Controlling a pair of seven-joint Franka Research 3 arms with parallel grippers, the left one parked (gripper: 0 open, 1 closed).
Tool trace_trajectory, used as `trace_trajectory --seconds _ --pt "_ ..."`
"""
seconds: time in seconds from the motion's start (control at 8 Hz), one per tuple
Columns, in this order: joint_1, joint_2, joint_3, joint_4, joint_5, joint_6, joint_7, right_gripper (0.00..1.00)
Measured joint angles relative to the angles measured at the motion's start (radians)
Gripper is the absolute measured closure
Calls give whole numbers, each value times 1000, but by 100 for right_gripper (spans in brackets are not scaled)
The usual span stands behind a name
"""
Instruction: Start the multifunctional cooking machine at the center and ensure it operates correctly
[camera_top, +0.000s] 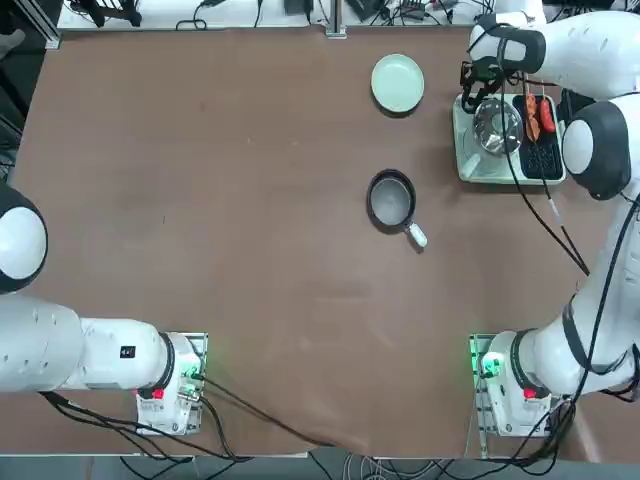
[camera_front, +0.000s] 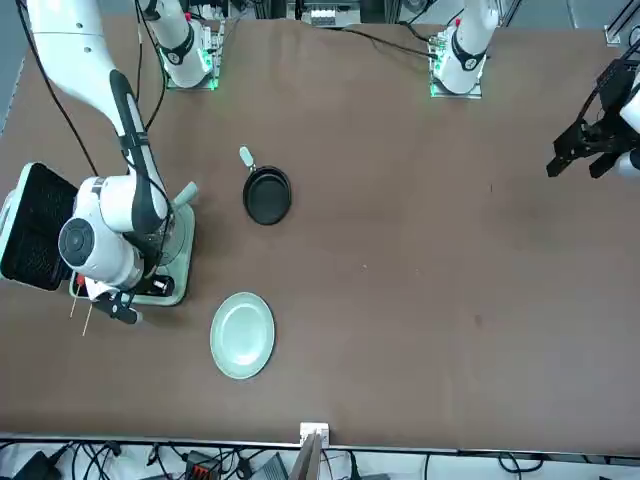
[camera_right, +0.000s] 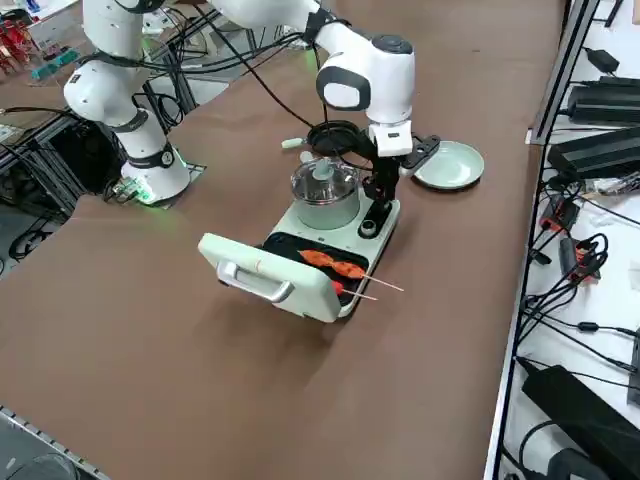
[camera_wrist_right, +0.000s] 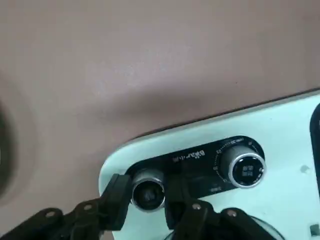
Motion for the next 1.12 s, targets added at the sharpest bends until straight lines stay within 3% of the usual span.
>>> trace_trajectory --seconds 1.12 --pt "0 0 1 2 0 -1 -182 60"
